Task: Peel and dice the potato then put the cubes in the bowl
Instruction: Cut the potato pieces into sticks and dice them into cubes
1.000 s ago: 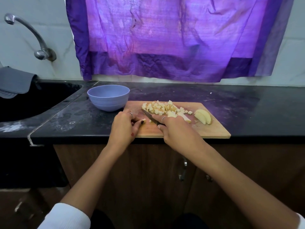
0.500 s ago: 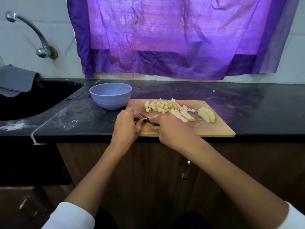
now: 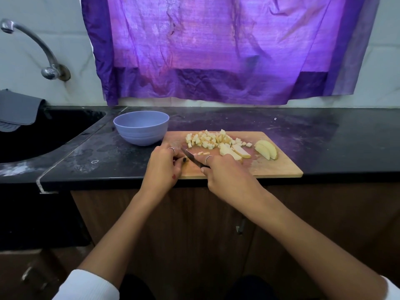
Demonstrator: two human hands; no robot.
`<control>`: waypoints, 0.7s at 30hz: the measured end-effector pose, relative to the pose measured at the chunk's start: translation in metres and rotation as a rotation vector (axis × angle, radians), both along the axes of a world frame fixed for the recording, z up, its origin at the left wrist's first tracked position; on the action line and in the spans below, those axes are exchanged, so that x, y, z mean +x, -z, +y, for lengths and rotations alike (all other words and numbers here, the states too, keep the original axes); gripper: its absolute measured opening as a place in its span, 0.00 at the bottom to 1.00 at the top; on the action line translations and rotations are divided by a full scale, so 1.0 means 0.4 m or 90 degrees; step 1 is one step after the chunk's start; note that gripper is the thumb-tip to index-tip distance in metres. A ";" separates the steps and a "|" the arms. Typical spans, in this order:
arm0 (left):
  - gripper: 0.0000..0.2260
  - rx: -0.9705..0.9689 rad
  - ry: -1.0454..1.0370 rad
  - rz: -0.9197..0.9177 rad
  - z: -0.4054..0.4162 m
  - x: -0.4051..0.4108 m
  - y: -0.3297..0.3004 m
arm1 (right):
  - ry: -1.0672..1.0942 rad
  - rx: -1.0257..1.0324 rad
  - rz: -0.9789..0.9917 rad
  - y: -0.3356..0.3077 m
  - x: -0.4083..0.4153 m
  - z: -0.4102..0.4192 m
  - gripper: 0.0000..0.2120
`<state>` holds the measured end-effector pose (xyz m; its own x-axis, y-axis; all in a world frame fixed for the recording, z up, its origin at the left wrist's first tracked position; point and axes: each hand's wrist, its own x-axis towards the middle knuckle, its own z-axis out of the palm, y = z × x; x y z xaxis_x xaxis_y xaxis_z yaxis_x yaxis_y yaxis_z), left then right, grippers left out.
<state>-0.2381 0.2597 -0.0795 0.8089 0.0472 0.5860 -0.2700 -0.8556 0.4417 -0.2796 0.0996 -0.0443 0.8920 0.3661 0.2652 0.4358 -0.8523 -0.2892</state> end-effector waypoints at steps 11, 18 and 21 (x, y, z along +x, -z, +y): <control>0.04 -0.018 -0.012 0.001 0.005 0.013 0.003 | 0.013 -0.027 0.018 -0.006 0.052 0.045 0.14; 0.04 -0.011 -0.016 0.000 0.004 0.009 0.002 | -0.022 -0.185 -0.085 -0.016 0.048 0.041 0.21; 0.04 -0.011 0.011 0.025 0.004 0.011 -0.013 | -0.006 -0.131 -0.081 -0.034 0.063 -0.001 0.22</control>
